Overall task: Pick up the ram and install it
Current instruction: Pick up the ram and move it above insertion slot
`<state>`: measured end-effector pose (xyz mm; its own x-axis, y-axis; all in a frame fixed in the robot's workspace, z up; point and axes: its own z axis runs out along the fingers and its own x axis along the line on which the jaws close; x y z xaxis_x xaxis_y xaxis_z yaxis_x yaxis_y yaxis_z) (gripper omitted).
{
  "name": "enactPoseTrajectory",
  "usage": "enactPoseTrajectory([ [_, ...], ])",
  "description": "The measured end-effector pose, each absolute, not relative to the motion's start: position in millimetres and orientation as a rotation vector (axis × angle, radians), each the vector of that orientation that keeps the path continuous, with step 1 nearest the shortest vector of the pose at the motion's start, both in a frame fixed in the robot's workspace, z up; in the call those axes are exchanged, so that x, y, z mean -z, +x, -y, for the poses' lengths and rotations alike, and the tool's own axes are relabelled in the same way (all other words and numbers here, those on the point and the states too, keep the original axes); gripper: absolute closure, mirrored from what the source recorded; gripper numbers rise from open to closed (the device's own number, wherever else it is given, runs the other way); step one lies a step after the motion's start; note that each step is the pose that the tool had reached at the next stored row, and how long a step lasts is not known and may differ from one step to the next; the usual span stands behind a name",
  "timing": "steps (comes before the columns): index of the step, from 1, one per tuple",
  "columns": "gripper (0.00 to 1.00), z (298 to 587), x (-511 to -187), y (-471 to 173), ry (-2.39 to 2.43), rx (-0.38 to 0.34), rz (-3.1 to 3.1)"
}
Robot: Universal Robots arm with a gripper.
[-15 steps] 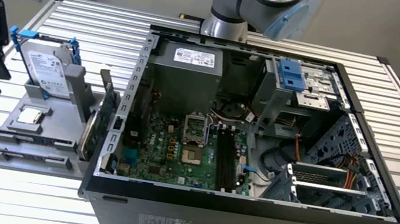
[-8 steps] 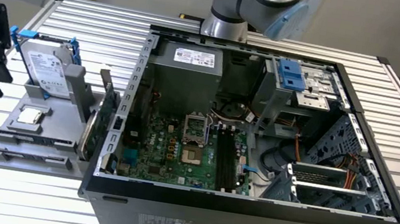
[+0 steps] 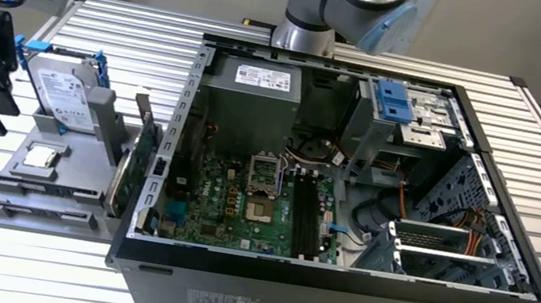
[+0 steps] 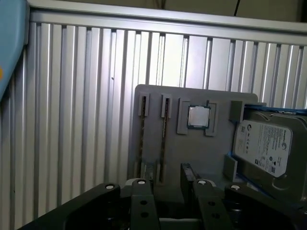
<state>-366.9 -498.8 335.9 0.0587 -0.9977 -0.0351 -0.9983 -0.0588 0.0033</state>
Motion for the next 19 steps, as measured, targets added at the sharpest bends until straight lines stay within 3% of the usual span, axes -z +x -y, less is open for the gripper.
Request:
enactPoseTrajectory([
  [19,0.00,497.9,-325.1,-366.9,-2.271,-0.041,-2.141],
])
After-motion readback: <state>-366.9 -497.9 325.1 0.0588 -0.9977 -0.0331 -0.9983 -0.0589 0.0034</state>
